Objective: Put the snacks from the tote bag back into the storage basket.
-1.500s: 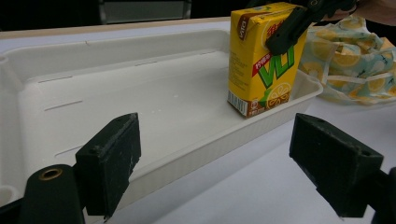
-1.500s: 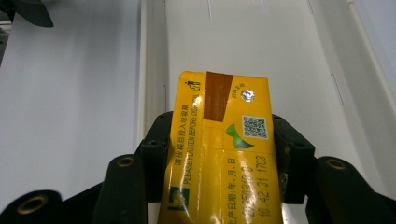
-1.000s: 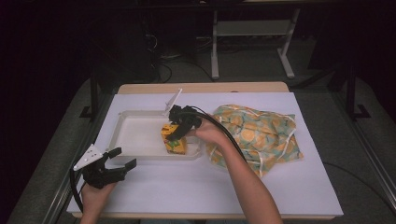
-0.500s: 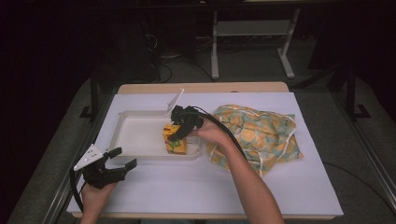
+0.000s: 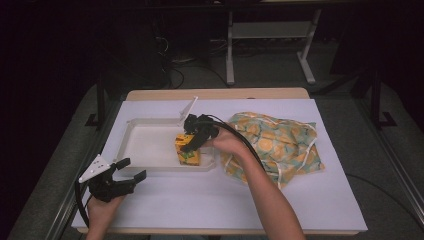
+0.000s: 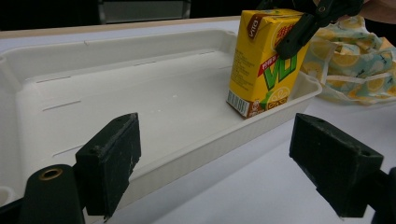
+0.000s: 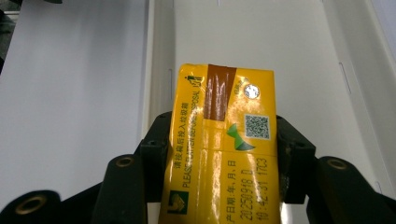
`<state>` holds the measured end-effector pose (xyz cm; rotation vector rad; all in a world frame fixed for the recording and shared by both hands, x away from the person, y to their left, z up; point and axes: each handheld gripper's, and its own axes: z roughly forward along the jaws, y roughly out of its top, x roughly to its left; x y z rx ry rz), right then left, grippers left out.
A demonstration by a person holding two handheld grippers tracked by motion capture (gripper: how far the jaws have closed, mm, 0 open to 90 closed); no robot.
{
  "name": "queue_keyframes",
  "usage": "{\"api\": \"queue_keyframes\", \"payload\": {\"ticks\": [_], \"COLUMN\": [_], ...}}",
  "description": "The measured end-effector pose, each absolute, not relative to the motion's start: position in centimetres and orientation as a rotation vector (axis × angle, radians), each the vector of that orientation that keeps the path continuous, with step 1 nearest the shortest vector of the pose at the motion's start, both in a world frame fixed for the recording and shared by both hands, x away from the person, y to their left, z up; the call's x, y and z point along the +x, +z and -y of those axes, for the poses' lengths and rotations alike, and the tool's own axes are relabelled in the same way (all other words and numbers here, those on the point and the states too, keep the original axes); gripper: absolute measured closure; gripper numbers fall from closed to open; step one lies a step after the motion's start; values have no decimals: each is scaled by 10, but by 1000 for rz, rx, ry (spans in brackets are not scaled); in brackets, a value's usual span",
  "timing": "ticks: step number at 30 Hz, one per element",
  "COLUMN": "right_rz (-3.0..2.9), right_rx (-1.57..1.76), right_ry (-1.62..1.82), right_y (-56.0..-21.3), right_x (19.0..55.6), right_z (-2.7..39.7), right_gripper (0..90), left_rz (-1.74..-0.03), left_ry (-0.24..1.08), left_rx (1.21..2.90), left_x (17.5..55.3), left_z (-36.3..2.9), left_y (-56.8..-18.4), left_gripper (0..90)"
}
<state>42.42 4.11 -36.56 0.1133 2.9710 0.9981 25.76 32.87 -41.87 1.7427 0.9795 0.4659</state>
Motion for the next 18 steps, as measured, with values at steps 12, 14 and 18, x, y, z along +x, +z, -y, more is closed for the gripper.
{"api": "queue_keyframes", "payload": {"ticks": [12, 14, 18], "right_rz": [-2971, -2968, -2968], "right_rx": [90, 85, 85], "right_ry": [989, 990, 993], "right_y": [-365, -366, -366], "right_x": [420, 419, 418], "right_z": [-41, -41, -41], "right_gripper": [481, 481, 480], "left_rz": [-978, -979, -978], "left_ry": [464, 463, 464], "left_rx": [1743, 1742, 1741], "left_x": [258, 258, 257], "left_z": [-328, -328, -328], "left_y": [-419, -419, -419], "left_gripper": [161, 161, 161]}}
